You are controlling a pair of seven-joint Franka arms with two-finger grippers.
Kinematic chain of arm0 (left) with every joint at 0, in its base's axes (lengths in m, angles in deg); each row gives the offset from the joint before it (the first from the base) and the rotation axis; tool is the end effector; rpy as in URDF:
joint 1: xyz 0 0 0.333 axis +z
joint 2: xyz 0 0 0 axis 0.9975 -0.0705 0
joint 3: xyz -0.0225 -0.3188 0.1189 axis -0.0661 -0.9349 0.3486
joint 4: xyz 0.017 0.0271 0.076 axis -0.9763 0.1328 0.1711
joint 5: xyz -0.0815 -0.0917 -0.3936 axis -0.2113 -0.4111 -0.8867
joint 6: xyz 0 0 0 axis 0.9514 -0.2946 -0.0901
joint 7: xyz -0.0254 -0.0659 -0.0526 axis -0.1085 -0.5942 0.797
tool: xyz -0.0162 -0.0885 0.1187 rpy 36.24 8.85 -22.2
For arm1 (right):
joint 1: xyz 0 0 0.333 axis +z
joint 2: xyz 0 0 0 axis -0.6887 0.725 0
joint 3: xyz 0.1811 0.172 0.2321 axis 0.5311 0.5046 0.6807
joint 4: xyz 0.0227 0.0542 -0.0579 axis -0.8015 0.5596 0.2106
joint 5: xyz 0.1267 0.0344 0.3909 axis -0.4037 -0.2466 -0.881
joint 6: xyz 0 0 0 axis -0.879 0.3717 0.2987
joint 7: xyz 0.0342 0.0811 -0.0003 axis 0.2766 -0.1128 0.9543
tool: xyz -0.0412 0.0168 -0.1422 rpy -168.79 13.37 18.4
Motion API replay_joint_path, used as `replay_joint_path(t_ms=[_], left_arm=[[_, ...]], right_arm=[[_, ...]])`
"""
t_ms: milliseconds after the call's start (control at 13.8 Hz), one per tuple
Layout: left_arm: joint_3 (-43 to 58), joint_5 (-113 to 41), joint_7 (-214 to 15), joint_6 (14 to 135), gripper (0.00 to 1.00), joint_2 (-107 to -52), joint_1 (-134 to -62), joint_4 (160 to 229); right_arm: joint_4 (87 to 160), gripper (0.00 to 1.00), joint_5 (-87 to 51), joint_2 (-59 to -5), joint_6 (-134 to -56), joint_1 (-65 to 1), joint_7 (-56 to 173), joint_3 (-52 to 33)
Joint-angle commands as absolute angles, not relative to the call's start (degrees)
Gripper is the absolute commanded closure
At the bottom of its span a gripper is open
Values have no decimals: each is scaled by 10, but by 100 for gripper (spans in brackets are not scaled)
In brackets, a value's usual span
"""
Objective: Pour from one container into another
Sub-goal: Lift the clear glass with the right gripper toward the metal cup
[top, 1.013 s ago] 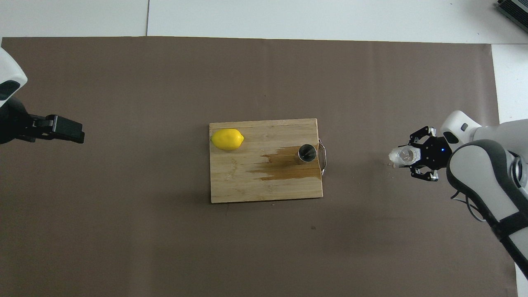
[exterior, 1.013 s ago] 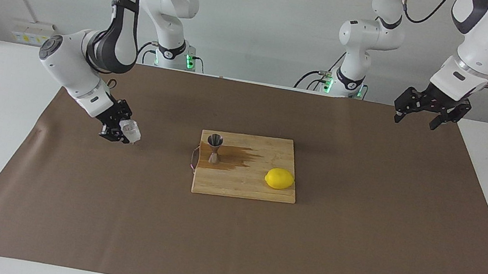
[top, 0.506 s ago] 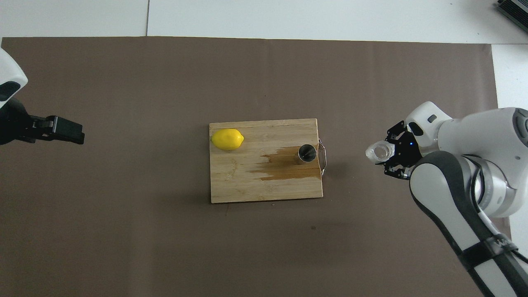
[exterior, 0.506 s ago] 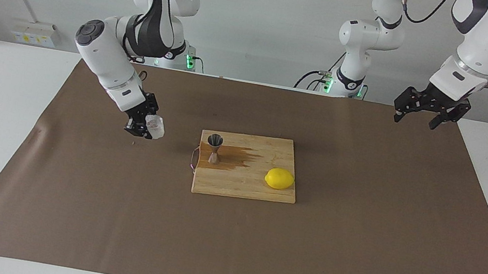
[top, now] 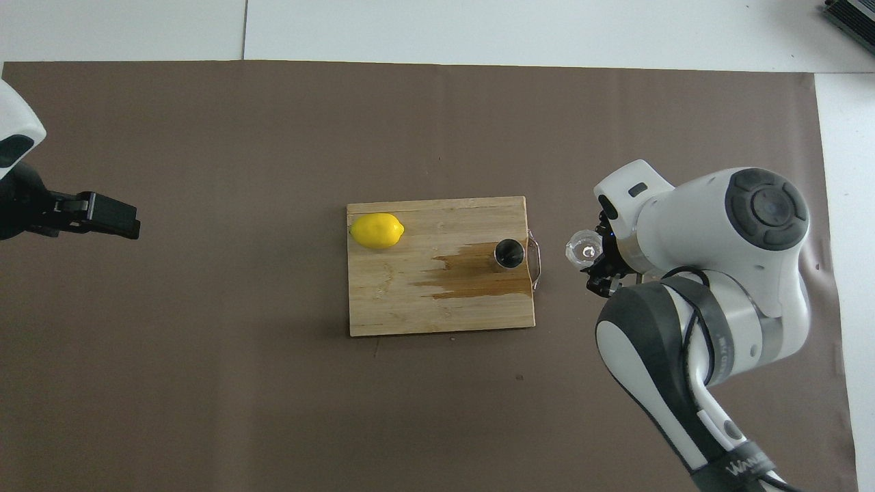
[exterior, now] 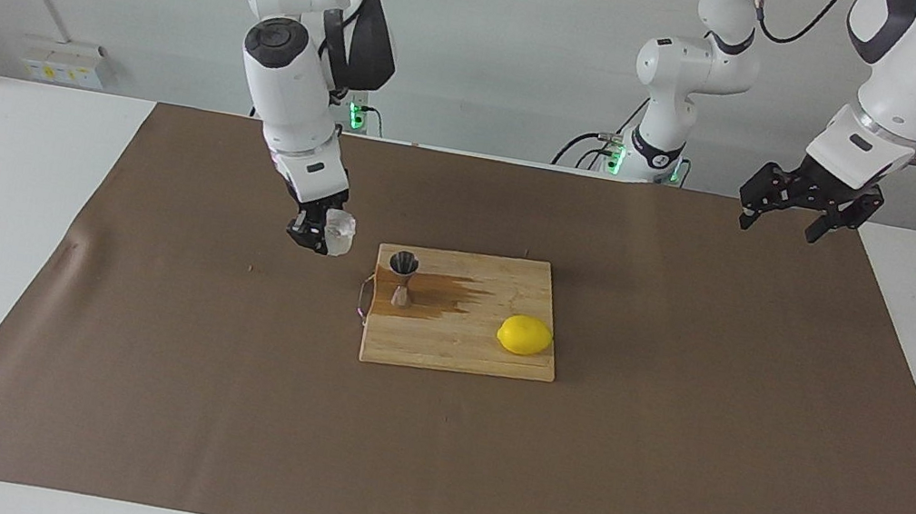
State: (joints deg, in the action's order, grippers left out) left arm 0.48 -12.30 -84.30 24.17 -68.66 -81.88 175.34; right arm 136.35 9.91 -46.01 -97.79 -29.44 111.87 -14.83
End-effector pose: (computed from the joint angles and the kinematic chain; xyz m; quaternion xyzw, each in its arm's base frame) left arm 0.5609 -0.0641 0.6100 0.9987 -0.0482 -0.0133 0.0137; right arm 0.5579 0.1638 0.4164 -0.7851 -0.6185 -0.0320 0.0102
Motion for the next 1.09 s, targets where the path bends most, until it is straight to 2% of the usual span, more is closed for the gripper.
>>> replay_joint_path(t_ms=[0, 289, 434, 651, 1013], left_arm=[[1, -124, -836, 239, 0, -670, -810, 1770], [2, -124, -836, 229, 0, -664, -823, 1777], [42, -124, -832, 232, 0, -652, -855, 1798], [49, -124, -836, 234, 0, -650, -874, 1802], [48, -124, -833, 229, 0, -650, -866, 1801]], right_arm=[[1339, 100, 142, -450, -957, -274, 1079, -150], [1280, 100, 196, -416, -907, -241, 1026, -150], [1263, 100, 213, -401, -902, -221, 1021, -150], [1222, 100, 248, -374, -871, -202, 991, -150], [1222, 100, 294, -358, -869, -180, 976, -150]])
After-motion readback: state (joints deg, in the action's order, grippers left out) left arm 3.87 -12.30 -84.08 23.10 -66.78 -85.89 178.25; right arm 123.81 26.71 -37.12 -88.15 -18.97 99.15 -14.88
